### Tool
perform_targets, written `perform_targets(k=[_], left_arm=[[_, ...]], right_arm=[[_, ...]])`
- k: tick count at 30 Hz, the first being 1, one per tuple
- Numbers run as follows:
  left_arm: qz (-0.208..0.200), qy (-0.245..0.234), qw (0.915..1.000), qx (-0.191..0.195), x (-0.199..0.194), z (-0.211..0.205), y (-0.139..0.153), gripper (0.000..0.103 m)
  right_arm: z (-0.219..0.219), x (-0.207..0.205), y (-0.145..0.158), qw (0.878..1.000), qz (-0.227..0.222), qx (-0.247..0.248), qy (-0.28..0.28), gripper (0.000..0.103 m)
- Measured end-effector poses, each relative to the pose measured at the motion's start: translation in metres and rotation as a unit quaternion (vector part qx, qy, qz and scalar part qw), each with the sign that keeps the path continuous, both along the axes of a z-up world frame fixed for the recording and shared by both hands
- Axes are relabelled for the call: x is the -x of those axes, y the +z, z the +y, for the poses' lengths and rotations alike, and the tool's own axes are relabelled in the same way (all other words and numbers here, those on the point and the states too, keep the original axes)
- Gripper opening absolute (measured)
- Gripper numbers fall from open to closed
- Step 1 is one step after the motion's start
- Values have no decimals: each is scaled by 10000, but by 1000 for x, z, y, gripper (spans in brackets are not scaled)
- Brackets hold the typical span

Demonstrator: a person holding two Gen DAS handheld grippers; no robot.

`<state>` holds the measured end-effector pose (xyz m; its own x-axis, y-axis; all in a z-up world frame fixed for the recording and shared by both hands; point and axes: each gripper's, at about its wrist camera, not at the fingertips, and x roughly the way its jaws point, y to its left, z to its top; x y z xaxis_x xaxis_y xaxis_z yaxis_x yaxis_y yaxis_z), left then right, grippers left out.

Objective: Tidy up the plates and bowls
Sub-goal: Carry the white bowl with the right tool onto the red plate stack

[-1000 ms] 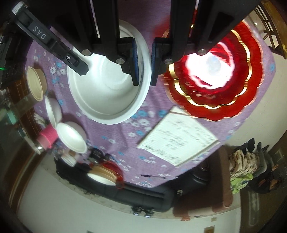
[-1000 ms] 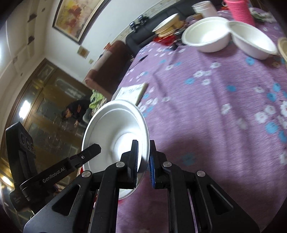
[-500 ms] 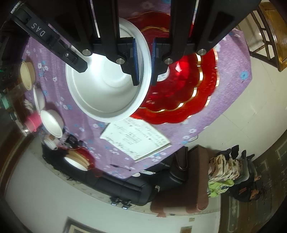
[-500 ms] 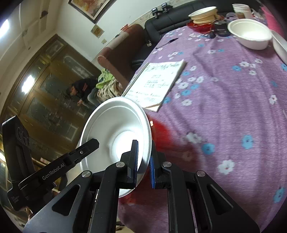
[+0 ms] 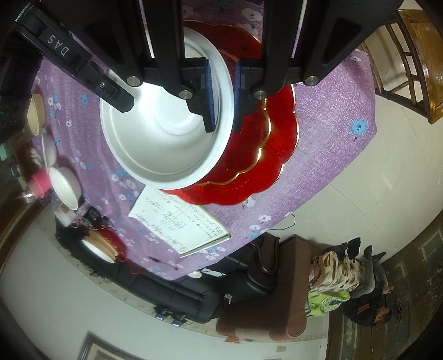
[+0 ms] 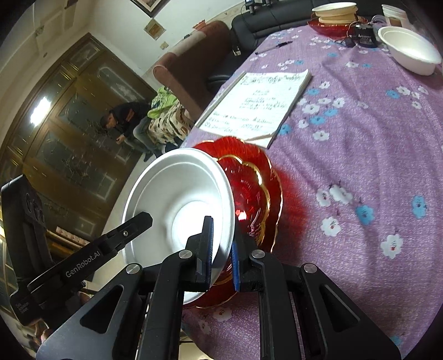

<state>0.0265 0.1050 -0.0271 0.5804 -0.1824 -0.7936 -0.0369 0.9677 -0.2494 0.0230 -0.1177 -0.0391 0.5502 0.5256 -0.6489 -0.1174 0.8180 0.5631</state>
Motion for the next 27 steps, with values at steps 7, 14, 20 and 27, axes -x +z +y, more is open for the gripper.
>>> perform_targets(k=[7,14,20,27], left_arm=[[54,15,10000,-6,-1,5,-7,11],[139,4,9998,-125,-6,3,-15,11],[174,15,9997,-142,-8,5,-19,12],[167,40,9997,-148,-9,8,-20,12]], right_arm=[[5,-3,-7,10000,66,40,17,11],[8,-5,-15,9999,108,122,-10,11],[11,-8,-16,9998,41,215,-27,11],[13,-12,-15,9998,21,219,-23,11]])
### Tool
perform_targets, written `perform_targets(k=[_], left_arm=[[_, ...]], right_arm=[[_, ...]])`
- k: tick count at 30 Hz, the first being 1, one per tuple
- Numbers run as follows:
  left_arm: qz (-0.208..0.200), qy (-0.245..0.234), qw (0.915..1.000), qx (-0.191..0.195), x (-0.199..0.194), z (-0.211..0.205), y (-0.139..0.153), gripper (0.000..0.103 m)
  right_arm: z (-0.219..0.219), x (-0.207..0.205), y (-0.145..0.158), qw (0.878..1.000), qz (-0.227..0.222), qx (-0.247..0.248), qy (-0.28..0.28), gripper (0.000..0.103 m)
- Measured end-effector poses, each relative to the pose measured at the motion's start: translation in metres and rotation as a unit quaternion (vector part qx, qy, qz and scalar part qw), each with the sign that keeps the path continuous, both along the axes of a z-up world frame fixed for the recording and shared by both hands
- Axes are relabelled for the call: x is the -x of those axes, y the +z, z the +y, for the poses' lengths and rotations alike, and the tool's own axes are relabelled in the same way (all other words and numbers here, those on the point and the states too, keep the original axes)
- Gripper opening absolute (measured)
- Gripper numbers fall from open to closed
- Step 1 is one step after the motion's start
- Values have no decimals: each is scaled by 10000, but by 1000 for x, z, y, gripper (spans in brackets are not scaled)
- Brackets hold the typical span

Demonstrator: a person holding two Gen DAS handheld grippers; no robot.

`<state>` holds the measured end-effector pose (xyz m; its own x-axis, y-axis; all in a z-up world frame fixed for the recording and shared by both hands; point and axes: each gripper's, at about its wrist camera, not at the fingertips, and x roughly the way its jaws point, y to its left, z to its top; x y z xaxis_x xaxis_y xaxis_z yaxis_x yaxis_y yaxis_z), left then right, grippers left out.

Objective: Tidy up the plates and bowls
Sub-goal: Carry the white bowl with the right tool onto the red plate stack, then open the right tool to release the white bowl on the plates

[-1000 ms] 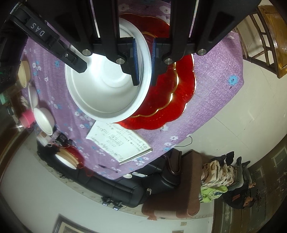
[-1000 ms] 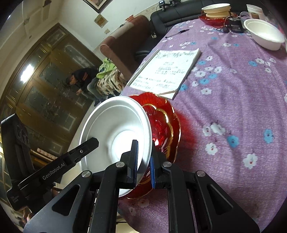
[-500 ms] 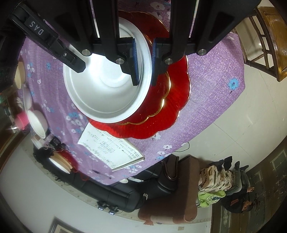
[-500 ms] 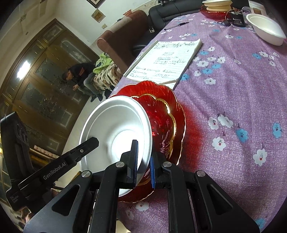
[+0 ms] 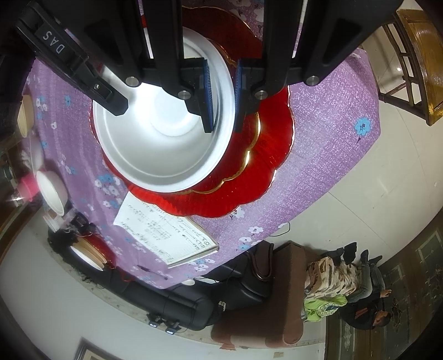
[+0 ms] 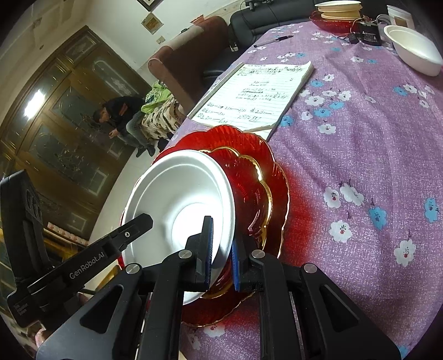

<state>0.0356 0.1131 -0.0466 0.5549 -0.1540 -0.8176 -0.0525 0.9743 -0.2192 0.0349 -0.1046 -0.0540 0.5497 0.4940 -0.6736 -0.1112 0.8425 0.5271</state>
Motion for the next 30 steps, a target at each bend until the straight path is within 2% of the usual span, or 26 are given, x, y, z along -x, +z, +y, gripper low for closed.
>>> perform_targets(k=[11,25,30], left_arm=[[30,30,10000,31,-8,6,0,12],[244,-113,9996,-107,-16,-6,-13,14],[254,-125,9994,-188,-14,-7,-10,15]], right_arm=[[7,-5,4,9999,-68,87,10,11],[7,-6,3,9990,-186,384,-162,11],[6,-4,3,9992,-157,336,-139,12]])
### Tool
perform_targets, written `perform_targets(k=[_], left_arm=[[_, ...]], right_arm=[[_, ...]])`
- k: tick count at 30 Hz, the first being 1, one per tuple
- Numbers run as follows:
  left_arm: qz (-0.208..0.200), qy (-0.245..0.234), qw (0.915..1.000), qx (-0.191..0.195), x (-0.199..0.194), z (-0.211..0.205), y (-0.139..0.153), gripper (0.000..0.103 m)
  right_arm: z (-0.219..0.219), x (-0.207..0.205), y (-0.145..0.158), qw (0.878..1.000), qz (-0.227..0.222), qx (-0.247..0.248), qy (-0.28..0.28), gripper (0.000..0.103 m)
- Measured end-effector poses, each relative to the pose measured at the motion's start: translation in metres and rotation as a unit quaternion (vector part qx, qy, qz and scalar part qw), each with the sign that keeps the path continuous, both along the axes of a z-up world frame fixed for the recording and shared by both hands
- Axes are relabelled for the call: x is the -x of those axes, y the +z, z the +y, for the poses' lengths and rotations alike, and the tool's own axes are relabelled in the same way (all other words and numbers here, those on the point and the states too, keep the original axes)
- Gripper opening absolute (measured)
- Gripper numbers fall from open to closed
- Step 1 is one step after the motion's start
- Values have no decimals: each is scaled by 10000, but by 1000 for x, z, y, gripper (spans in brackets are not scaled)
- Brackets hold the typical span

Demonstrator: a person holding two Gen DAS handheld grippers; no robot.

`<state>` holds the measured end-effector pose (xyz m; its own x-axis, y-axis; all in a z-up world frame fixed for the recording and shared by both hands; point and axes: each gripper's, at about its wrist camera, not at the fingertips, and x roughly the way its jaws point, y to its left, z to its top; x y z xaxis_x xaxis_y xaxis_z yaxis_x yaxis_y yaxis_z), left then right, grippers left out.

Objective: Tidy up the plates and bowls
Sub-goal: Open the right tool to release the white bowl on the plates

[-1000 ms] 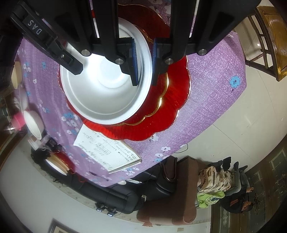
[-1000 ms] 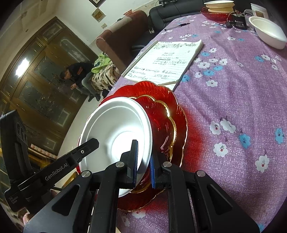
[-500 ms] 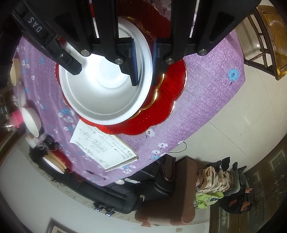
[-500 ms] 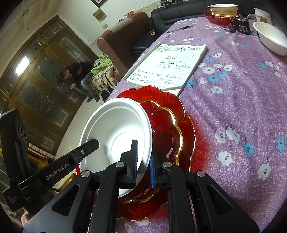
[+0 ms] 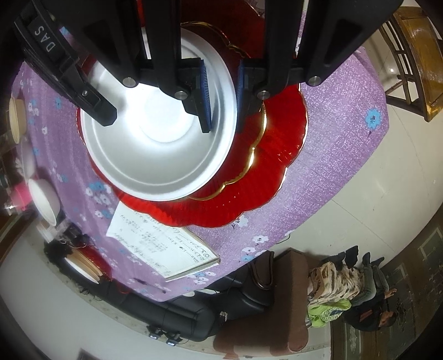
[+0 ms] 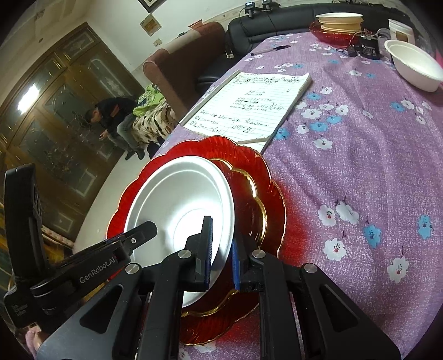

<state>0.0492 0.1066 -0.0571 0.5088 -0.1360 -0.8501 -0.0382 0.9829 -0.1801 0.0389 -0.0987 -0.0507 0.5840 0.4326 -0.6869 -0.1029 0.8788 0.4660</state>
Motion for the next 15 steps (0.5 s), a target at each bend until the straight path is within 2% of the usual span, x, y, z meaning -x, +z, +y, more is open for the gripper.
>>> perform_targets(k=[2,3,4,5,7,9,11,14,15], left_arm=[[17,19,10000,-57,2,-1,1,18],[11,35,10000,-71,2,0,2,25],[-6,53,9999,-91,3,0,3,29],[-56,53,9999,-82,5,0,5,36],[-214,70,9996,-195,10,-2,11,44],[-421,134,9981,-438,16,-3,19,60],[-662,254,9953,-654,24,-1,28,64],[-892,407,9931,-641,31,6,39,64],[-991,458,9922,-594,34,9,44,65]], right_arm=[[1,2,2,9999,-40,123,34,16],[0,3,3,9998,-97,183,24,21],[0,5,4,9997,-157,190,13,33],[-2,8,7,9996,-264,105,22,39],[-5,11,10,9993,-355,98,-24,43],[-8,14,12,9988,-445,196,-104,44],[-16,17,13,9984,-530,94,-150,44],[-29,23,16,9973,-685,-114,-220,44],[-35,26,18,9963,-777,-38,-374,46]])
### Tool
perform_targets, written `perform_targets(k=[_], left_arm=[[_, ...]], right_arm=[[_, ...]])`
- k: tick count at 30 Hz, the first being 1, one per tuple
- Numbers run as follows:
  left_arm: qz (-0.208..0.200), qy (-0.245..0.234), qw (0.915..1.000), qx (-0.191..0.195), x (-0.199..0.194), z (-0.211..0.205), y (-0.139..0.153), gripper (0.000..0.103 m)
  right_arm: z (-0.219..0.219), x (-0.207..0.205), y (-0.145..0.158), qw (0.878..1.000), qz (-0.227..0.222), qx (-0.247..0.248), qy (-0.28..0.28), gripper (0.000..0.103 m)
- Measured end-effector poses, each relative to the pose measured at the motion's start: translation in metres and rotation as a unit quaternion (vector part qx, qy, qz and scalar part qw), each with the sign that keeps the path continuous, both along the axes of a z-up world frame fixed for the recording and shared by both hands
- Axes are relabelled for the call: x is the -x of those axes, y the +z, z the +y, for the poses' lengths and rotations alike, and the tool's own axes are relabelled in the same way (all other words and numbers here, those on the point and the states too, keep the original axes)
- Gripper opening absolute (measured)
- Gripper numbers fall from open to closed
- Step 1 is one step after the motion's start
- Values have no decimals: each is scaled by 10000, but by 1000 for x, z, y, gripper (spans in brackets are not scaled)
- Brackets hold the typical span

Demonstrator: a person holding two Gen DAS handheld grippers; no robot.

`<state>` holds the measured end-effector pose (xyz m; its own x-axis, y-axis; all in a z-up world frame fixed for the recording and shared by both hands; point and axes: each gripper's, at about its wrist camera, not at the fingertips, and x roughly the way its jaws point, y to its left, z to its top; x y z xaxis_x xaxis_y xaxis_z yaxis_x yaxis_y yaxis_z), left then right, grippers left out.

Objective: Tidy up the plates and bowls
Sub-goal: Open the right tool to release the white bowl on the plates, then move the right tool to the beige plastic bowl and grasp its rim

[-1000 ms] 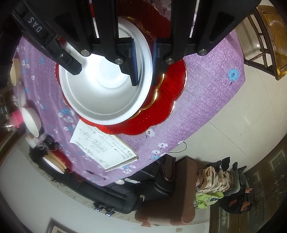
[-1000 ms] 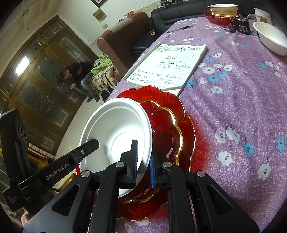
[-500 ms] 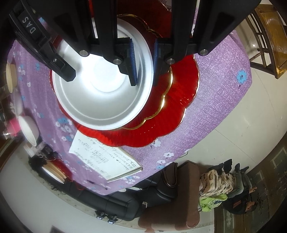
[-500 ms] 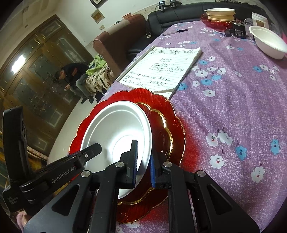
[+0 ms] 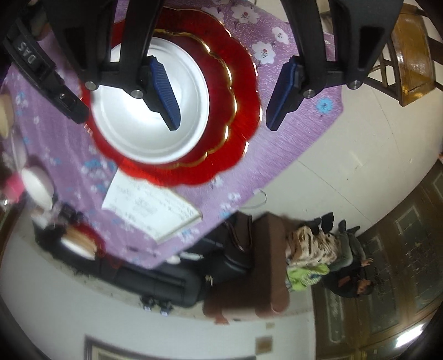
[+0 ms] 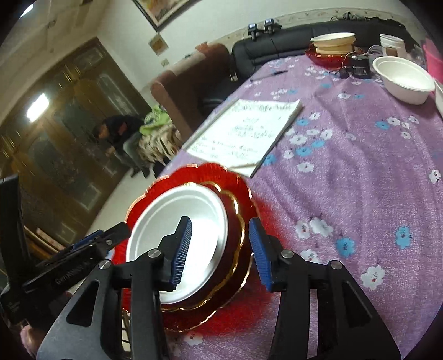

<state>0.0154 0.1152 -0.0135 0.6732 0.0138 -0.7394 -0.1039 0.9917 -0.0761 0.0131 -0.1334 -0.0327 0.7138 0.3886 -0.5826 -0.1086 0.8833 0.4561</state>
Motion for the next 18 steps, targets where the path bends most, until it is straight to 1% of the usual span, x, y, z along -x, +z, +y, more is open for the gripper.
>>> perform_targets(k=[1,3,4,5,7,9,12,18], left_arm=[[-113,23,9999,23,3,0,5,66],[-340,25,9994,30,9,-3,14,74],[-427,-7,9991,43,12,-6,17,75],[-492,-75,9987,60,14,-11,20,77],[-562,-315,9979,89,15,-27,25,79],[-526,-562,9970,47,14,-45,24,79],[-359,-921,9951,-22,13,-77,15,79],[42,-1579,9871,-269,16,-138,-8,79]], right_arm=[[-3,2,1,10000,-54,20,-70,47],[-16,3,2,9997,-79,-45,-225,47],[-20,4,2,9996,-58,-88,-269,47],[-28,3,2,9993,-27,-151,-348,47],[-42,4,1,9984,10,-260,-493,47],[-54,7,0,9976,44,-330,-615,47],[-73,10,-3,9959,32,-403,-804,47],[-117,16,-16,9917,180,-570,-1137,48]])
